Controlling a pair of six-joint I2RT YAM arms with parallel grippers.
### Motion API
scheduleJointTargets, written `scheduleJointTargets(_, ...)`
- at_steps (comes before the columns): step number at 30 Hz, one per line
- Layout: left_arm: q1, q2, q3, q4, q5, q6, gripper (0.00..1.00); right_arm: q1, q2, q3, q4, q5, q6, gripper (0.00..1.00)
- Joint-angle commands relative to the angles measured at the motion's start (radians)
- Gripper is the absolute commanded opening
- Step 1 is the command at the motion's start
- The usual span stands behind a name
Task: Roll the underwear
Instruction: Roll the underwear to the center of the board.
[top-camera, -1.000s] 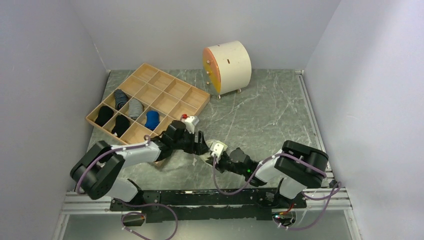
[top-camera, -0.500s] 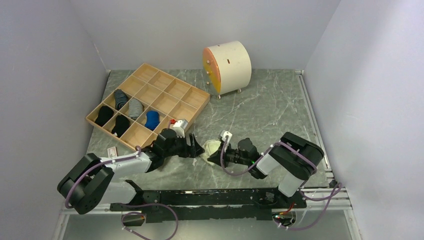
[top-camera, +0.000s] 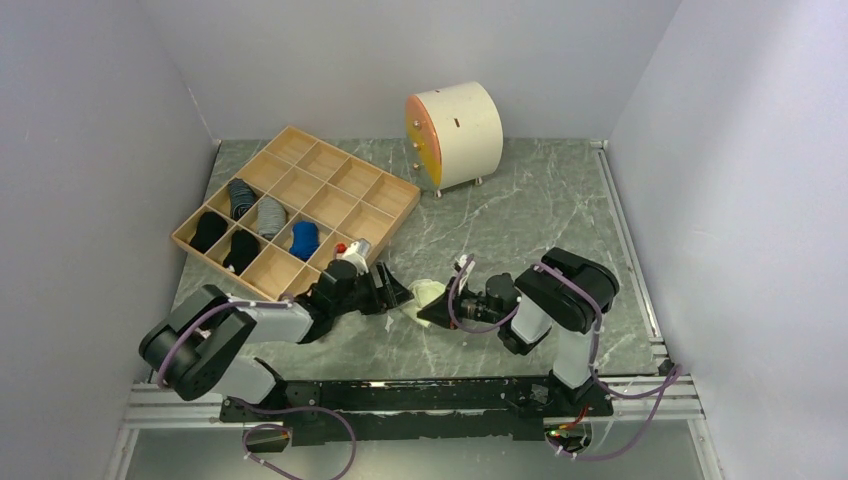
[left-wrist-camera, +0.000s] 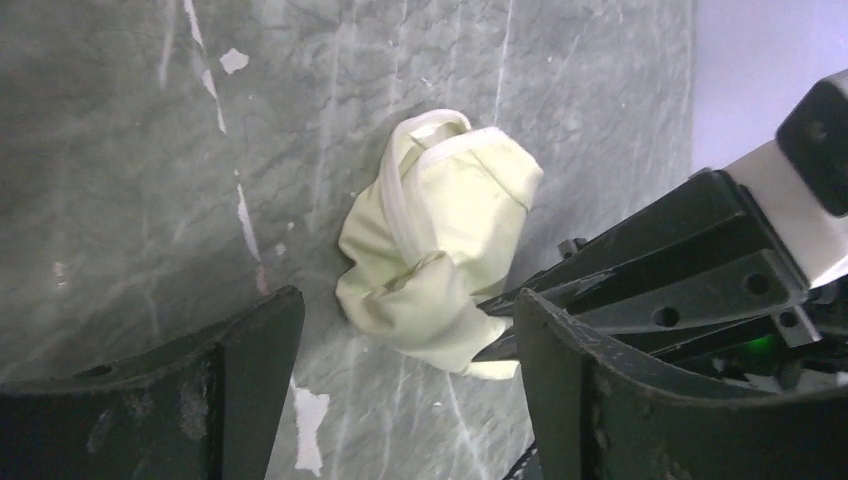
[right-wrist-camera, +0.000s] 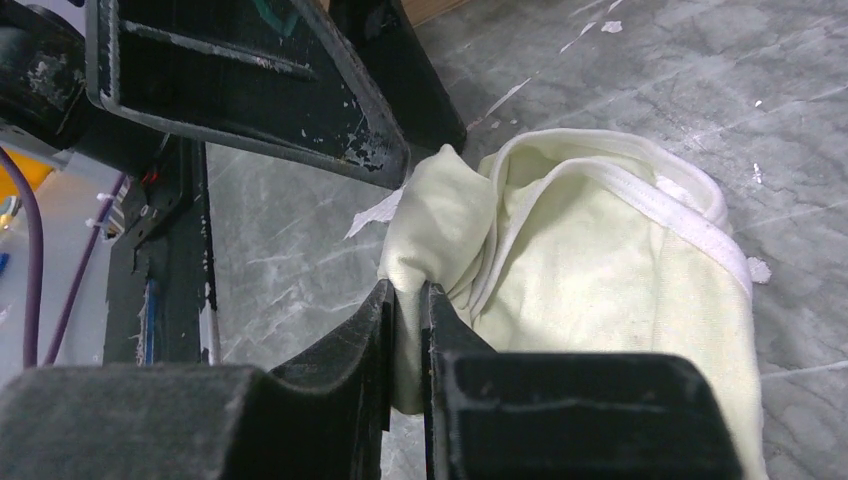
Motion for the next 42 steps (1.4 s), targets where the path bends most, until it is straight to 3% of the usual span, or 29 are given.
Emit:
scheduleJointTargets(1, -0.02, 0.045, -0.006, 0.06, 0.01, -0.117, 0.85, -0.01, 0.031, -0.02, 0.075, -0.008, 0.024, 0.14)
scheduleJointTargets(3, -0.031, 0.045, -0.008, 0.047, -0.008, -0.132, 0.87, -0.011, 0.033, -0.024, 0.072, -0.004, 0.017, 0.14)
scheduleJointTargets(10, -0.058, 0.11, 0.016, 0.007, -0.043, -0.199, 0.71, -0.01, 0.036, -0.03, 0.084, 0.003, 0.003, 0.15)
scheduleJointTargets(15, -0.067, 0.165, -0.003, 0.031, -0.072, -0.24, 0.53, -0.011, 0.038, -0.037, 0.109, -0.012, -0.037, 0.18)
scheduleJointTargets(18, -0.072, 0.189, -0.006, 0.062, -0.094, -0.223, 0.34, -0.011, 0.019, -0.042, 0.125, -0.077, -0.085, 0.23)
scheduleJointTargets(20, -0.078, 0.196, 0.019, 0.011, -0.118, -0.205, 0.31, -0.01, -0.028, -0.052, 0.111, -0.102, -0.133, 0.28)
scheduleJointTargets(22, -0.084, 0.203, 0.051, -0.032, -0.123, -0.178, 0.28, -0.01, -0.095, -0.056, 0.039, -0.081, -0.193, 0.33)
scheduleJointTargets(25, -0.098, 0.181, 0.071, -0.072, -0.148, -0.163, 0.27, 0.005, -0.239, -0.016, -0.216, -0.035, -0.313, 0.42)
scheduleJointTargets(28, -0.102, 0.163, 0.1, -0.138, -0.164, -0.136, 0.28, 0.041, -0.399, 0.036, -0.485, 0.07, -0.449, 0.52)
scheduleJointTargets(33, -0.103, 0.161, 0.119, -0.152, -0.158, -0.127, 0.28, 0.147, -0.541, 0.143, -0.868, 0.364, -0.675, 0.54)
scheduleJointTargets(38, -0.106, 0.166, 0.121, -0.152, -0.151, -0.131, 0.28, 0.305, -0.541, 0.156, -0.888, 0.596, -0.714, 0.56)
scheduleJointTargets(40, -0.106, 0.163, 0.121, -0.156, -0.151, -0.128, 0.28, 0.351, -0.52, 0.157, -0.874, 0.68, -0.719, 0.64)
scheduleJointTargets(42, -0.106, 0.164, 0.123, -0.164, -0.147, -0.12, 0.29, 0.388, -0.497, 0.154, -0.847, 0.757, -0.723, 0.66)
